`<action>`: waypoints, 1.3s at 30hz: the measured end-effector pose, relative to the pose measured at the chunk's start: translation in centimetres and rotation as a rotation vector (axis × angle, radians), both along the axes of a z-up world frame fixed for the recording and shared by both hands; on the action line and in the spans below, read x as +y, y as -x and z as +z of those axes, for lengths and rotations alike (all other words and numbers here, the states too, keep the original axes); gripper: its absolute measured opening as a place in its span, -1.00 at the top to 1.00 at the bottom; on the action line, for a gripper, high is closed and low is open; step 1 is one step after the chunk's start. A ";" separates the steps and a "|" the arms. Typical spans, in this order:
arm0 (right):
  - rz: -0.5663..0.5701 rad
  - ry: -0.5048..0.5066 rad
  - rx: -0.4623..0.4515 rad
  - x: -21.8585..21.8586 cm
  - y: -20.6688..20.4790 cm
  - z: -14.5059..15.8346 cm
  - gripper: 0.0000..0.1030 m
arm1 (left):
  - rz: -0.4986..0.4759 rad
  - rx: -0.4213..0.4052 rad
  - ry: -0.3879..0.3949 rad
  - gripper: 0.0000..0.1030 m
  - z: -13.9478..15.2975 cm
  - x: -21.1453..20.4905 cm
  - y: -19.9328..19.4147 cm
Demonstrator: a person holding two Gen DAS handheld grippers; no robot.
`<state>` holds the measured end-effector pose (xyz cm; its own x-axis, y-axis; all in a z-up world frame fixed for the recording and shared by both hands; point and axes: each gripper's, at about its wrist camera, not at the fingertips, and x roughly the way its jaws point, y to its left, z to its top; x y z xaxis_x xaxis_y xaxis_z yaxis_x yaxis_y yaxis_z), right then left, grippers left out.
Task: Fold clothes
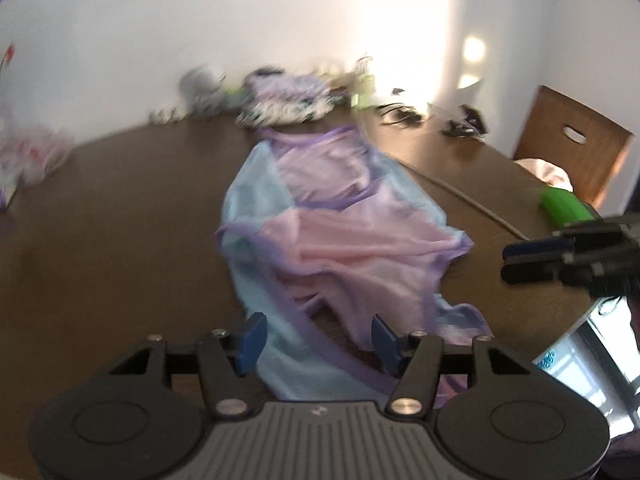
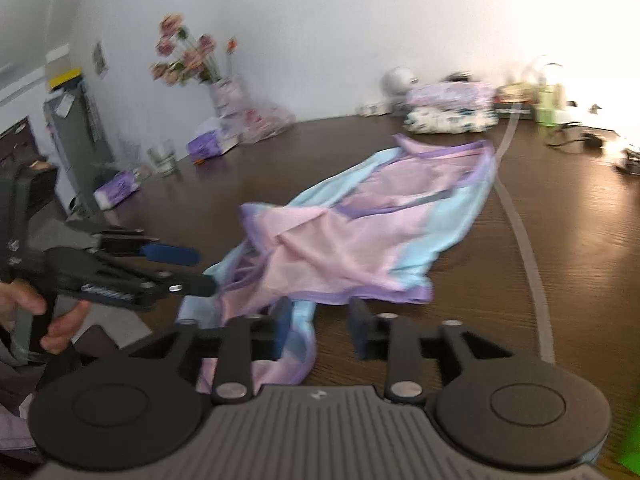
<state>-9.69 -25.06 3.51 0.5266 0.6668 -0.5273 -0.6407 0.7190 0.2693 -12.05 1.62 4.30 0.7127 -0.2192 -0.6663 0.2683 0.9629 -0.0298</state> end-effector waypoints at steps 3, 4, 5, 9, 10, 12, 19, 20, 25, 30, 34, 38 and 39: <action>0.094 -0.008 0.018 2.6 -0.1 -0.4 0.35 | -0.019 0.001 0.048 -0.10 -0.6 0.3 -0.9; 0.130 -0.024 0.035 3.2 -0.1 -0.5 0.35 | -0.036 -0.008 0.070 -0.10 -0.7 0.3 -1.1; 0.163 -0.037 0.057 3.8 -0.1 -0.6 0.34 | -0.059 -0.009 0.102 -0.10 -0.7 0.3 -1.4; 0.200 -0.018 0.129 5.7 -0.3 -2.0 0.65 | -0.114 0.103 0.192 0.69 -1.6 0.1 -3.7; 0.193 -0.018 0.141 5.9 -0.5 -2.4 0.75 | -0.111 0.141 0.186 0.98 -2.0 -0.1 -4.3; 0.161 -0.029 0.155 6.0 -1.0 -2.9 0.93 | -0.112 0.155 0.181 0.98 -2.3 -0.2 -4.9; -0.021 -0.232 0.105 1.8 -3.8 -0.6 0.96 | -0.065 0.009 0.400 1.00 1.2 2.6 -5.7; -0.044 -0.263 0.082 1.3 -4.2 0.0 0.96 | -0.058 -0.019 0.427 1.00 1.6 2.9 -6.1; -0.224 -0.244 -0.004 1.2 -8.1 1.7 0.95 | 0.095 -0.134 0.479 0.89 2.8 3.7 -9.1; -0.432 -0.123 -0.012 1.2 -11.2 1.4 0.84 | 0.193 -0.093 0.198 0.52 1.0 2.2 -10.8; -0.342 -0.097 -0.068 0.5 -7.8 1.1 0.44 | 0.117 -0.143 0.207 -0.17 1.4 4.0 -7.1; -0.204 -0.051 -0.036 1.1 -5.6 -0.2 0.42 | 0.030 -0.149 0.128 -0.40 1.6 3.6 -4.4; -0.195 -0.046 -0.026 1.1 -5.3 -0.4 0.42 | -0.002 -0.138 0.101 -0.40 1.4 3.0 -4.0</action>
<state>-4.41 -23.95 3.14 0.6616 0.5737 -0.4828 -0.4975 0.8176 0.2899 -8.03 4.63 5.74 0.7954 -0.2819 -0.5364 0.2789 0.9562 -0.0890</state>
